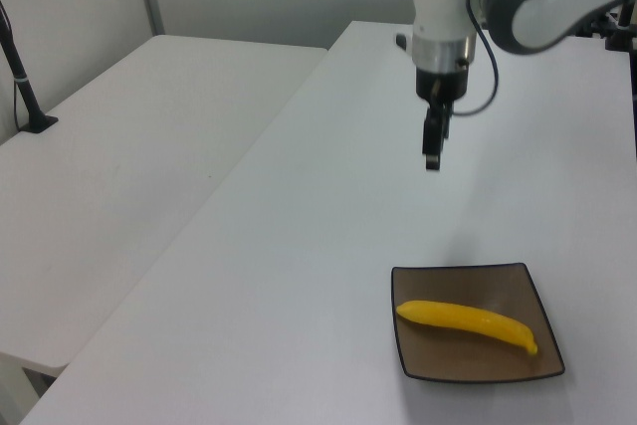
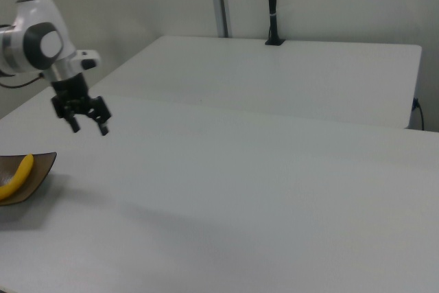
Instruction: Bananas placed on a ceramic plate
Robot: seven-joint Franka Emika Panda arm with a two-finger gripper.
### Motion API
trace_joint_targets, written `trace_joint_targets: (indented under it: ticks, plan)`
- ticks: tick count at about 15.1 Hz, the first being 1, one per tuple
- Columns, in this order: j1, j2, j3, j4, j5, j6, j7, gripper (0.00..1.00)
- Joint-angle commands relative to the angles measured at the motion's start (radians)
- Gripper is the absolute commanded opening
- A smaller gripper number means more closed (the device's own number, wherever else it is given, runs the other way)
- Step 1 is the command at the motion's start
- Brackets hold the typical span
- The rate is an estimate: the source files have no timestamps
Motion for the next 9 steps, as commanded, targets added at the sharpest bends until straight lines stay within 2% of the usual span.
trace_joint_targets:
  ticks: [1,2,5,7,9]
  plan:
    - [-0.001,-0.042,-0.151,0.030,0.003,-0.025,-0.103,1.00]
    - [-0.022,-0.051,-0.188,0.033,0.013,-0.023,-0.144,1.00]
    - [-0.090,-0.064,-0.193,0.032,0.049,-0.020,-0.184,1.00]
    - [-0.116,-0.065,-0.198,0.032,0.110,-0.017,-0.201,1.00]
    - [-0.119,-0.065,-0.208,0.025,0.129,-0.016,-0.232,1.00]
